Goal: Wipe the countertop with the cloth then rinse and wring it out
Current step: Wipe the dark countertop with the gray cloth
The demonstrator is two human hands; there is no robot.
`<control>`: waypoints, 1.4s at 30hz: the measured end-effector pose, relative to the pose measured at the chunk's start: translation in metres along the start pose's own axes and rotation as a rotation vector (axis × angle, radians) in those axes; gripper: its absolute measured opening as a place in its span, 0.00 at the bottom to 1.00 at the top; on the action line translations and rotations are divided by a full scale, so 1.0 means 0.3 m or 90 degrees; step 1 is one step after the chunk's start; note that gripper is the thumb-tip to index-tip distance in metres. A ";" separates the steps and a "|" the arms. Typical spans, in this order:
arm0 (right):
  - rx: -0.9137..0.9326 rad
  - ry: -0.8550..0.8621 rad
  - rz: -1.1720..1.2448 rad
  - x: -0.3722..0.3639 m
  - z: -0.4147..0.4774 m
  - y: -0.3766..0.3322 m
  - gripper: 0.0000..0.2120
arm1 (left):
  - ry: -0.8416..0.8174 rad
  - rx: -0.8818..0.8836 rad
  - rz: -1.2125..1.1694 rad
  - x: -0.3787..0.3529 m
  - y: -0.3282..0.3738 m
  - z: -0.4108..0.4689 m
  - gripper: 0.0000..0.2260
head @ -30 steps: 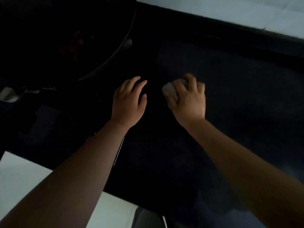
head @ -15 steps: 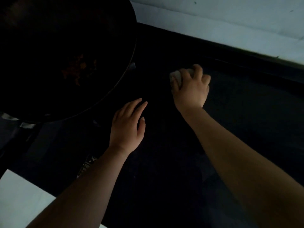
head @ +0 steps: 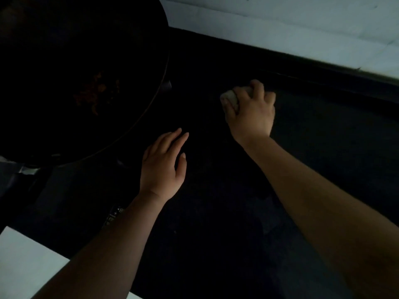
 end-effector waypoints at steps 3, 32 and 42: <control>0.075 0.007 -0.010 0.023 -0.157 0.019 0.19 | 0.009 -0.014 -0.002 0.005 0.008 -0.001 0.21; -0.035 0.022 -0.015 0.143 -1.149 0.196 0.20 | -0.023 -0.111 -0.047 -0.012 0.149 -0.628 0.18; 0.022 -0.002 -0.025 0.120 -0.924 0.121 0.19 | -0.026 -0.084 -0.042 -0.009 0.146 -0.613 0.19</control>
Point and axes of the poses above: each hand's wrist, its own z-axis towards the middle knuckle, its own x-axis out of the back of the hand, y = z × x, the point moved 7 cm from there along z, towards the middle knuckle, and after that the axes turned 4 degrees about -x, right-handed, at the moved point
